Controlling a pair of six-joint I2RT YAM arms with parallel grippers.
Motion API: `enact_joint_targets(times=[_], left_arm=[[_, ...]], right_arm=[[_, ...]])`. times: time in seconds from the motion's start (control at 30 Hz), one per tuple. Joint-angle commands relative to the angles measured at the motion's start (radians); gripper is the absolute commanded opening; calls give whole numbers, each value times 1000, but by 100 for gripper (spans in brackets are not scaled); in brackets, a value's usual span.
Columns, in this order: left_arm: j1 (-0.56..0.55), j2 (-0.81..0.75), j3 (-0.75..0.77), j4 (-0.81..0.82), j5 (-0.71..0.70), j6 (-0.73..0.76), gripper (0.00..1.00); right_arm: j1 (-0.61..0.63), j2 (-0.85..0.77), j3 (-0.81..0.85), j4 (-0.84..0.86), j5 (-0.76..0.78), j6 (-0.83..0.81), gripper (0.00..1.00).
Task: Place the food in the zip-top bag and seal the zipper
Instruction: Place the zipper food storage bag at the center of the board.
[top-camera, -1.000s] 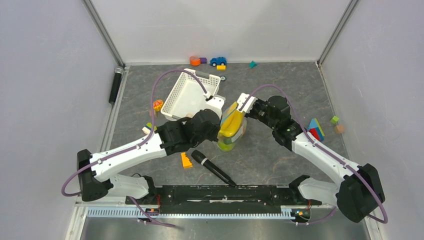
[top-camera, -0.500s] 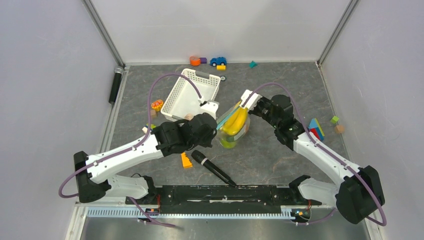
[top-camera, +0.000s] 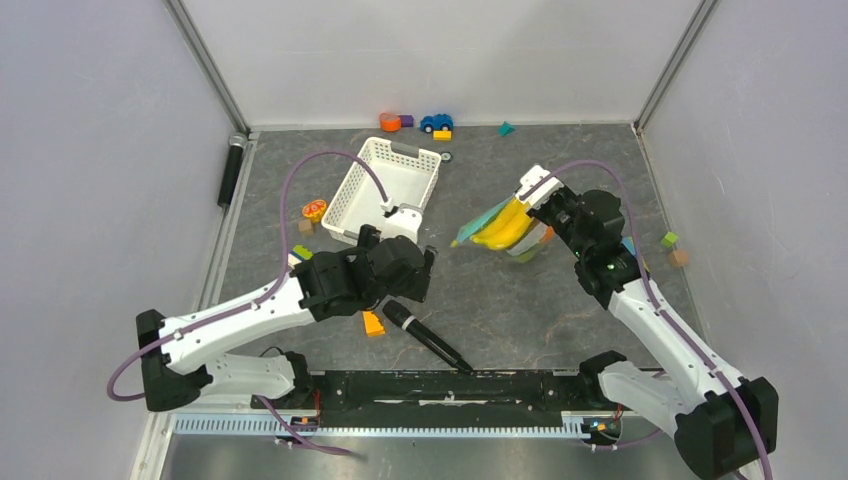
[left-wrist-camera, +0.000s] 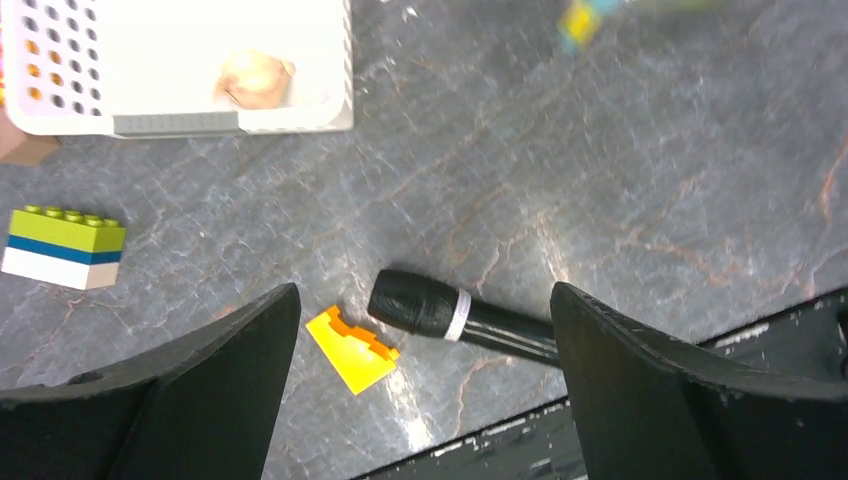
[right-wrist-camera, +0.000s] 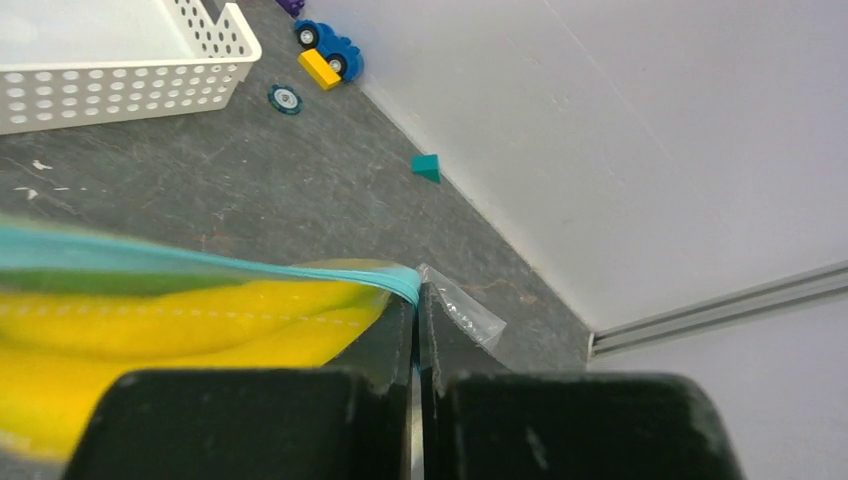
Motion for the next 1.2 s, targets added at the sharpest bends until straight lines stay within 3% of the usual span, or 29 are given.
enact_joint_targets(times=[0.0, 0.2, 0.3, 0.43, 0.77, 0.93, 1.17], left_arm=[[-3, -71, -29, 99, -179, -26, 100], [0, -173, -84, 104, -269, -90, 100], [2, -209, -110, 122, -282, -83, 100], [4, -225, -130, 141, -316, -74, 100], [32, -224, -231, 283, -343, -46, 100], [68, -237, -282, 344, -298, -35, 100], [95, -218, -300, 358, -261, -40, 100]], right_arm=[[4, -16, 95, -34, 23, 146, 0], [4, 24, 239, -289, 126, 372, 0], [4, 55, 285, -371, 134, 408, 0], [4, 94, 323, -417, 254, 442, 0], [4, 40, 288, -474, 649, 489, 0], [2, 88, 291, -438, 719, 455, 1], [-79, 316, 380, -433, 715, 435, 2]])
